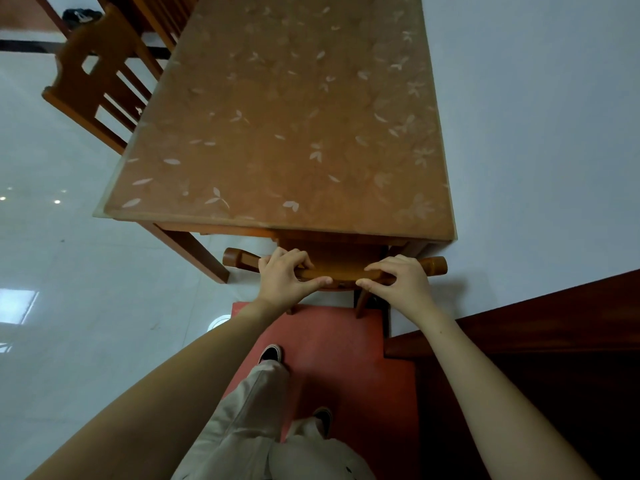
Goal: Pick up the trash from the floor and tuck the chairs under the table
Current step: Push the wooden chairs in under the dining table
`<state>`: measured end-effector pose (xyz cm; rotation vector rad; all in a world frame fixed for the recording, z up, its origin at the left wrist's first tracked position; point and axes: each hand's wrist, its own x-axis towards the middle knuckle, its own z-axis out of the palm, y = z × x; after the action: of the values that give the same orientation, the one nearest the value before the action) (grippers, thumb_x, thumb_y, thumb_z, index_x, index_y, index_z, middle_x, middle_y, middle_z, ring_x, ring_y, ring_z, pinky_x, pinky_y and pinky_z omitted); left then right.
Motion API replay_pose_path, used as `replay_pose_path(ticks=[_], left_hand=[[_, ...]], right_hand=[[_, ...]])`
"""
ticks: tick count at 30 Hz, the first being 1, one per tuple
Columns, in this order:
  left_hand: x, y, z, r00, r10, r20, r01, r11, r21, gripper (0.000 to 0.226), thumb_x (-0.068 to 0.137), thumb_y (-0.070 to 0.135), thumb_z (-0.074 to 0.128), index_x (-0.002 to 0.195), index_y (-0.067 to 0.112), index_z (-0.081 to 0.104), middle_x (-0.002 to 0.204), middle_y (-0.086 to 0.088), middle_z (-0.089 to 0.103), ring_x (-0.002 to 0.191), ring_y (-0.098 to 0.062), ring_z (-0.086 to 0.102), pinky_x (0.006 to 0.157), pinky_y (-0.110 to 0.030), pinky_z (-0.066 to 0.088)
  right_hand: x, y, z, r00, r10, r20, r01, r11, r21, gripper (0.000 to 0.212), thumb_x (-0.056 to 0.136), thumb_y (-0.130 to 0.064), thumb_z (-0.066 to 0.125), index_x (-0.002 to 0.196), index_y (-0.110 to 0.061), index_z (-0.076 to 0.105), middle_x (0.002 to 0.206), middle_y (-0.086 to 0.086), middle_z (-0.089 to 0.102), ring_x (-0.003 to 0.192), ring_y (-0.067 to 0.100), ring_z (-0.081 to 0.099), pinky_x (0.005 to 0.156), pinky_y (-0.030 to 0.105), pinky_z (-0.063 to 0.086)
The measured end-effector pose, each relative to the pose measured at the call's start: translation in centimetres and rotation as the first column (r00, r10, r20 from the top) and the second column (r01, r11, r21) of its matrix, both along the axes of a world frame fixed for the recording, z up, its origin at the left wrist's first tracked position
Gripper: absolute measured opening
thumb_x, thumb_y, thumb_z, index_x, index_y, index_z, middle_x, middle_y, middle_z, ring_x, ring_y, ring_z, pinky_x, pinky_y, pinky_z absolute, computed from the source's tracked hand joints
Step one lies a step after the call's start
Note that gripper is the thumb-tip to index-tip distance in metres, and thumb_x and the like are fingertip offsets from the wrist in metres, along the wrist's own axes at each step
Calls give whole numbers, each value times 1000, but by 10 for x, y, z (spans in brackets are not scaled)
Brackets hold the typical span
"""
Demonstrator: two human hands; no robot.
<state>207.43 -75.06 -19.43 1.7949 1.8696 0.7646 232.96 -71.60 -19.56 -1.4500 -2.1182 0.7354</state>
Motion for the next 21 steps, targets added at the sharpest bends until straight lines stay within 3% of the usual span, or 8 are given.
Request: replay_pose_path(ticks=[13, 21], left_hand=[[-15, 20, -1, 1000, -30, 8, 30, 1000, -7, 48, 60, 79, 62, 71, 33, 51, 67, 21, 46, 80, -6, 39, 74, -28, 15], [-17, 19, 1, 999, -47, 12, 47, 998, -32, 47, 62, 78, 59, 72, 33, 52, 68, 18, 48, 83, -9, 41, 76, -31, 19]], right_hand=[[-14, 13, 1, 999, -43, 7, 43, 998, -39, 55, 74, -79, 56, 97, -33, 75, 91, -20, 69, 89, 5, 56, 86, 27, 39], [-16, 12, 6, 999, -47, 14, 48, 998, -49, 48, 75, -71, 62, 97, -30, 76, 90, -20, 68, 89, 2, 55, 88, 29, 41]])
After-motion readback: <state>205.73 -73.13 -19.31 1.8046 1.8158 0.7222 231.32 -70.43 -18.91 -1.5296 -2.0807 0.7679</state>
